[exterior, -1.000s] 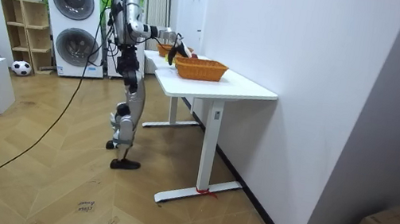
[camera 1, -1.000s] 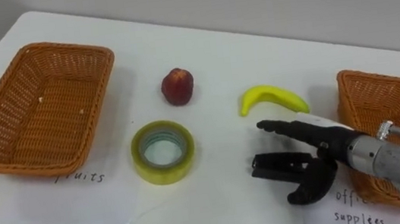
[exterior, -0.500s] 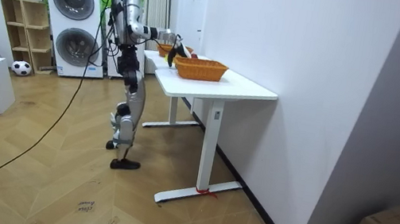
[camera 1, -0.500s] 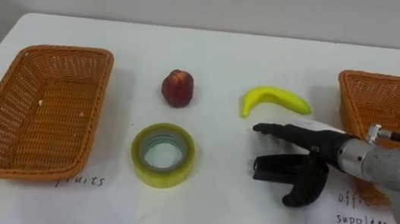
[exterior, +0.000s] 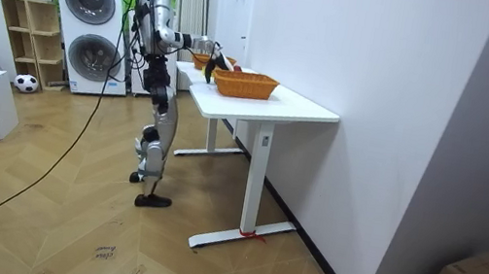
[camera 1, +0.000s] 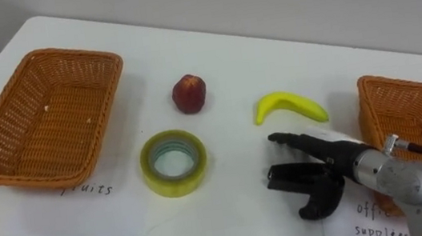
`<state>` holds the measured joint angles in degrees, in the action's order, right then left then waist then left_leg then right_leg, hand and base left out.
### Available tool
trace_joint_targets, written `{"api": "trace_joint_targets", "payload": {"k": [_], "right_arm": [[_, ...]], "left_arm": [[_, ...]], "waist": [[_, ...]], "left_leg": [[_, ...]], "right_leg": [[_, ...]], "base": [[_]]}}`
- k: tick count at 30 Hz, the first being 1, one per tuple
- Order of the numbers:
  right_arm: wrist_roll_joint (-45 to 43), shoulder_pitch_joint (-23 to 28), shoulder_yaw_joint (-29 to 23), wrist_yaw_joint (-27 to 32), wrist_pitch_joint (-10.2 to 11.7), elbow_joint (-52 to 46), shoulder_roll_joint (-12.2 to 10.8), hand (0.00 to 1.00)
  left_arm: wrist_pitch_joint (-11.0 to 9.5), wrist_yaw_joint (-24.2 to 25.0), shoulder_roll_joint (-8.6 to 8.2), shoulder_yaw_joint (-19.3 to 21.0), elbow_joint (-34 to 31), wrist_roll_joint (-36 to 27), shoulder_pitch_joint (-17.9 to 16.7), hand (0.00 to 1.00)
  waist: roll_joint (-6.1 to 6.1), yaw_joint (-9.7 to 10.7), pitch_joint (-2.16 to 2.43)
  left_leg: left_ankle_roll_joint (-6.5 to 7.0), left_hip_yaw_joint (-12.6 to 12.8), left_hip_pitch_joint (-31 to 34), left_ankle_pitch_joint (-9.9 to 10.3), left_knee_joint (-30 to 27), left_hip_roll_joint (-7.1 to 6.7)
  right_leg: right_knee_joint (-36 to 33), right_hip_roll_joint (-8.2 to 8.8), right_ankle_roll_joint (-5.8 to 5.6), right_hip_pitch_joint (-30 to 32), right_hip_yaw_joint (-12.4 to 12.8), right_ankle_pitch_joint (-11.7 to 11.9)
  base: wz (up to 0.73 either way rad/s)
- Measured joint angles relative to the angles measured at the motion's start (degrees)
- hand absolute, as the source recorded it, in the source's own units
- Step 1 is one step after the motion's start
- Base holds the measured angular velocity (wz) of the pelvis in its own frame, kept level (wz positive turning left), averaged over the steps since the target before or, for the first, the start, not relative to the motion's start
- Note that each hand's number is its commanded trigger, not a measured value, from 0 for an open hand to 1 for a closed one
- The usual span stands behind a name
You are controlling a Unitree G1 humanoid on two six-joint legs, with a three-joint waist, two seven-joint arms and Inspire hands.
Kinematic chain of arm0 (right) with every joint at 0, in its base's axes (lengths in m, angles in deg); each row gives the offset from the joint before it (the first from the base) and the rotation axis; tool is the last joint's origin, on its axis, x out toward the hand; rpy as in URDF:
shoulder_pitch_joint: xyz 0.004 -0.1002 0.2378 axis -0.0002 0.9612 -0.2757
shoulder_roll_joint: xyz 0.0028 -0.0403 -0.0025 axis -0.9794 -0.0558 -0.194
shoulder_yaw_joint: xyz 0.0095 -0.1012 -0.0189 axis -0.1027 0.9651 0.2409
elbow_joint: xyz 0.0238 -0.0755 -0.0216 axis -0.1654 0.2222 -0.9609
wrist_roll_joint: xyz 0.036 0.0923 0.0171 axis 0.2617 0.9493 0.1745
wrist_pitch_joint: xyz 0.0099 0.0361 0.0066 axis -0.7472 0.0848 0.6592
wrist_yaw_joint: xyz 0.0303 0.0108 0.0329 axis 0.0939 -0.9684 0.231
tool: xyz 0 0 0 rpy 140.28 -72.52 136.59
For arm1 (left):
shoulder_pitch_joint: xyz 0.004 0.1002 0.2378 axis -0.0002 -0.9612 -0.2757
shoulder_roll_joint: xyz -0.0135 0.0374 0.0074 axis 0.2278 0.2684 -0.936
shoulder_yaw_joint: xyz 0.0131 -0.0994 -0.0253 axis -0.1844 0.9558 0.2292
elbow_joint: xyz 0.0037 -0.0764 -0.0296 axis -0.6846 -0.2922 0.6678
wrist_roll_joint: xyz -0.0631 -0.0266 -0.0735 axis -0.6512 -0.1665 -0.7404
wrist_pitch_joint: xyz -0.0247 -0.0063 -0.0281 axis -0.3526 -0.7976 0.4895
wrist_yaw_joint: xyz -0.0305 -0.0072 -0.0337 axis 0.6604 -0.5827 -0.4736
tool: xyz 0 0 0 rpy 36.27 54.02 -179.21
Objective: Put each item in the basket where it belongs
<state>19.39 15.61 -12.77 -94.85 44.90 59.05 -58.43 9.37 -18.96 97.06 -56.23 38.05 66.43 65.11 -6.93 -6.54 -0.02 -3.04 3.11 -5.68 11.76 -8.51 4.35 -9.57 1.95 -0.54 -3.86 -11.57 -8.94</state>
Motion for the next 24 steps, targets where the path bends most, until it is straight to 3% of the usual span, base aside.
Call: {"api": "trace_joint_targets", "payload": {"k": [10,24], "right_arm": [[-4.1,-2.3,0.7,5.4,0.0,2.2,-0.1,1.0],[-2.8,-1.5,0.7,5.6,-0.1,2.1,-0.8,1.0]], "left_arm": [[0.0,0.0,0.0,0.0,-0.1,-0.1,0.2,0.0],[0.0,0.0,-0.02,0.0,-0.1,-0.1,0.8,0.0]], "waist": [[-0.02,-0.1,0.01],[-0.01,0.3,0.01]], "left_leg": [[0.0,0.0,0.1,0.0,0.0,0.01],[0.01,0.0,0.1,0.0,0.1,0.03]], "right_leg": [[0.0,0.0,0.0,0.0,-0.1,0.0],[-0.2,-0.03,0.01,0.0,-0.2,0.0]], "base": [[0.0],[0.0]]}}
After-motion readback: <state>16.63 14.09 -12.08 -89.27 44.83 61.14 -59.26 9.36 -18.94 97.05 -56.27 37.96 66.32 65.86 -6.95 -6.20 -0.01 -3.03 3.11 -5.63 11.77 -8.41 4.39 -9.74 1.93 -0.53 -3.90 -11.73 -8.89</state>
